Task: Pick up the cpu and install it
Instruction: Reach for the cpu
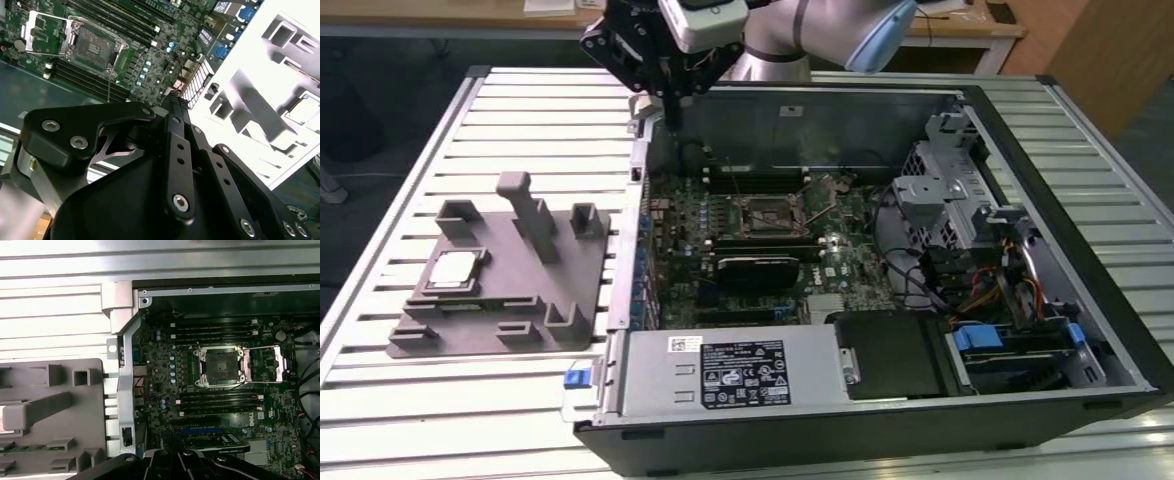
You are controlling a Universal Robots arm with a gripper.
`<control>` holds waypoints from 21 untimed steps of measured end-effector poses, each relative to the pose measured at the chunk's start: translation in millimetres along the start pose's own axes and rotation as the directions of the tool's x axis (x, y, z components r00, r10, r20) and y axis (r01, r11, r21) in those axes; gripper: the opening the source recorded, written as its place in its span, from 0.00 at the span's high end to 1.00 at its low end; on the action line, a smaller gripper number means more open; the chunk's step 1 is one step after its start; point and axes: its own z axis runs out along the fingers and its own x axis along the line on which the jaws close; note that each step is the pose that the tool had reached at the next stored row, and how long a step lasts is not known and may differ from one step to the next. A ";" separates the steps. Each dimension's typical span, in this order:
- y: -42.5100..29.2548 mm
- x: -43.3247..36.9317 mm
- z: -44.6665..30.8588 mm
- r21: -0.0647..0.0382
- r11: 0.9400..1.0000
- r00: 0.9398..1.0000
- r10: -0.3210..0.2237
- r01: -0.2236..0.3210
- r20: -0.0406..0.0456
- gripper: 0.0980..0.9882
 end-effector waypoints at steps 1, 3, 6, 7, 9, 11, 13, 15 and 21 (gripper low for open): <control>-0.1 1.2 0.0 0.000 1.000 1.000 0.000 0.000 0.000 0.99; -0.3 3.7 -0.1 0.000 1.000 1.000 0.000 0.000 0.000 0.99; -0.6 7.7 -0.2 0.000 1.000 1.000 0.000 0.000 0.000 0.99; -0.7 9.1 -0.3 0.000 1.000 1.000 0.000 0.000 0.000 0.99; -0.9 11.9 -0.3 0.000 1.000 1.000 0.000 0.000 0.000 0.99; -1.1 14.6 -0.4 0.000 1.000 1.000 0.000 0.000 0.000 0.99; -1.3 17.5 -0.5 0.000 1.000 1.000 0.000 0.000 0.000 0.99; -1.5 20.3 -0.6 0.000 1.000 1.000 0.000 0.000 0.000 0.99; -2.1 27.9 -0.8 0.000 1.000 1.000 0.000 0.000 0.000 0.99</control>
